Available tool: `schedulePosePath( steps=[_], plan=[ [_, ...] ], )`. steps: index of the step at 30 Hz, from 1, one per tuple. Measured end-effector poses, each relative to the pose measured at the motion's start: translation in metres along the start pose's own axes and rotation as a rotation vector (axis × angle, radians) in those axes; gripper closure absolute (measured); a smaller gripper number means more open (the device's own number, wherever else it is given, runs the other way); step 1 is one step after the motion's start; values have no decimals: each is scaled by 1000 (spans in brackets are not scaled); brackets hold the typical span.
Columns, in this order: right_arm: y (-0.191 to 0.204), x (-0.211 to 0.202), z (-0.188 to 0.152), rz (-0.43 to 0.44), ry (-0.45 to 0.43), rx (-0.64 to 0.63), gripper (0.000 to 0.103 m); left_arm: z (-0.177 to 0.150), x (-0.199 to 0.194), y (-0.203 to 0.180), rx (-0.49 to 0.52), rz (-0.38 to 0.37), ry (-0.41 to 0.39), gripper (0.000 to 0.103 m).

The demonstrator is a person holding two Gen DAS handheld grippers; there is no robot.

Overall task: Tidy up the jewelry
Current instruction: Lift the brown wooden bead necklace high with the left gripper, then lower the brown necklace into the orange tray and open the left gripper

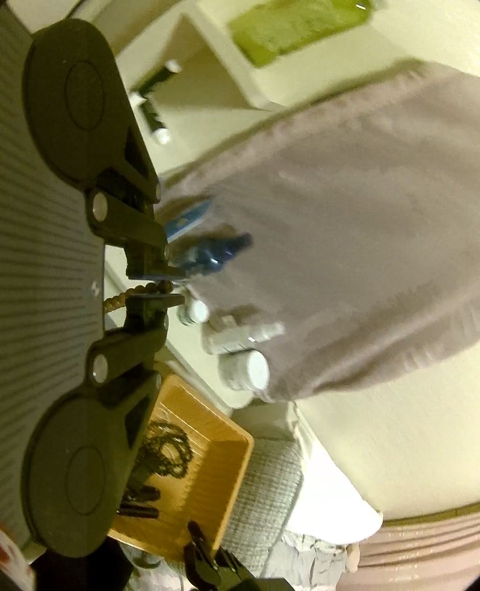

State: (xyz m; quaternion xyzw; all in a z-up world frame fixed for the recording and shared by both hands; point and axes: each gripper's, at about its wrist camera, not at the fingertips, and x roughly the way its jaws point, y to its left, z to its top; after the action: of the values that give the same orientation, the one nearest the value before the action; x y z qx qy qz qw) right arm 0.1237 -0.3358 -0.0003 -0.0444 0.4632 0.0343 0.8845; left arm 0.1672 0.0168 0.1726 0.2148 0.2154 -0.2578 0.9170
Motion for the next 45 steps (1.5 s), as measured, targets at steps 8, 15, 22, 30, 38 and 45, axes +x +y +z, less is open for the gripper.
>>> schedulePosePath(
  steps=[8,15,22,30,38,45],
  plan=[
    [1,-2,0,1,-1,-1,96,45,-8,-24,65,-97,-80,97],
    [2,-2,0,3,-4,-7,96,83,1,-61,124,-212,-145,97],
    [3,-2,0,3,-4,-9,96,101,24,-102,159,-340,-150,97],
    [3,-2,-1,3,-5,-7,96,98,58,-143,227,-431,-82,97],
    [3,-2,-2,4,-7,-2,96,85,103,-168,246,-427,-17,97],
    [3,-2,-3,4,-7,2,96,72,130,-173,225,-435,40,97]
  ],
)
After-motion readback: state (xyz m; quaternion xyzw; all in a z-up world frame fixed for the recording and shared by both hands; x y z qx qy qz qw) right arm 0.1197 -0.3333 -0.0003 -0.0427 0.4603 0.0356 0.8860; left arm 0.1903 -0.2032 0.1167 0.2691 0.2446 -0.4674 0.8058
